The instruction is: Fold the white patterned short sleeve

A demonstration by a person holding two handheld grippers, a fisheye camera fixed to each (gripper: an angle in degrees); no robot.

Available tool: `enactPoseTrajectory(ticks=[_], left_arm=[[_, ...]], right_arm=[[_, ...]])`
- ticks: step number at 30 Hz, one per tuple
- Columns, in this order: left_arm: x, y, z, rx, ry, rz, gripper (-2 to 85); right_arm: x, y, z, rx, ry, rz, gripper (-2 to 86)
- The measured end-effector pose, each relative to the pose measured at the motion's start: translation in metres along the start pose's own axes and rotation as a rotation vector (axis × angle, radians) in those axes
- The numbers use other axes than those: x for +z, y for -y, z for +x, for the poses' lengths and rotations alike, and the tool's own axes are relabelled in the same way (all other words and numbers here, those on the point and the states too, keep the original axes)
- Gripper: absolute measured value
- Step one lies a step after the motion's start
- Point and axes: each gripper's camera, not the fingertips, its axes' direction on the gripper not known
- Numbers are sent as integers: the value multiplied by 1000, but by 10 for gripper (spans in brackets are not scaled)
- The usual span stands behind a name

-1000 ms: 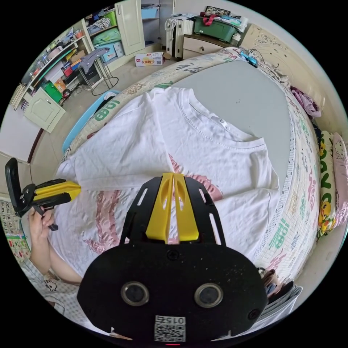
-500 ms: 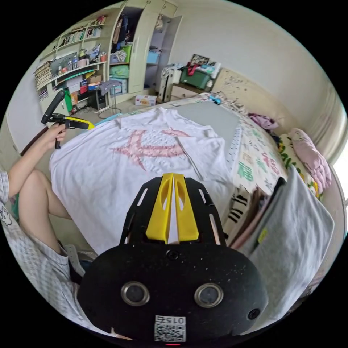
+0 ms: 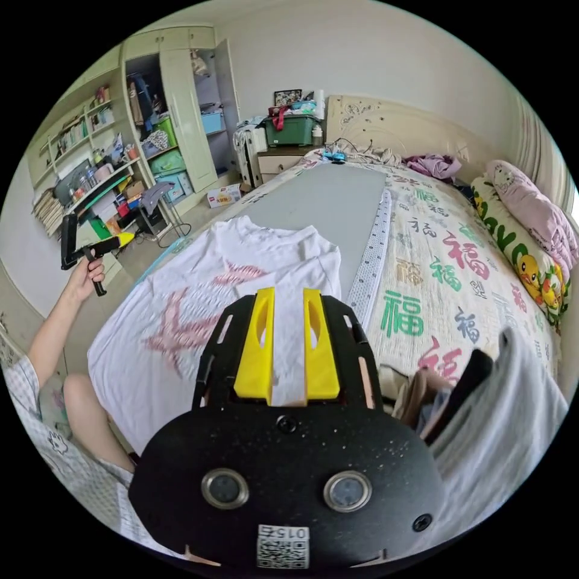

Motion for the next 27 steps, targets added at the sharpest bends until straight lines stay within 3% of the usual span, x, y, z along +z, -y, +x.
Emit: enactPoseTrajectory(ticks=[5,8,12,17,22,27], left_arm=[[100,78,-22,16,143,-156,84],[157,104,-45,-29,241,-240,93],[205,114,-79,-128,241,-256,114],[241,111,-99,-161,224,-377,96],[221,110,-86,-112,226,-326,14],[152,113,-44,0,195,-182,2]], right_arm=[[95,100,77,145,44,-24,91],[148,138,94,123,5,-103,99],[198,170,88,18,-147,-199,109],[239,190,114,75,-57,-298,84],[209,183,124,71,-11,-224,5],[95,146,116,45,75,-21,-7]])
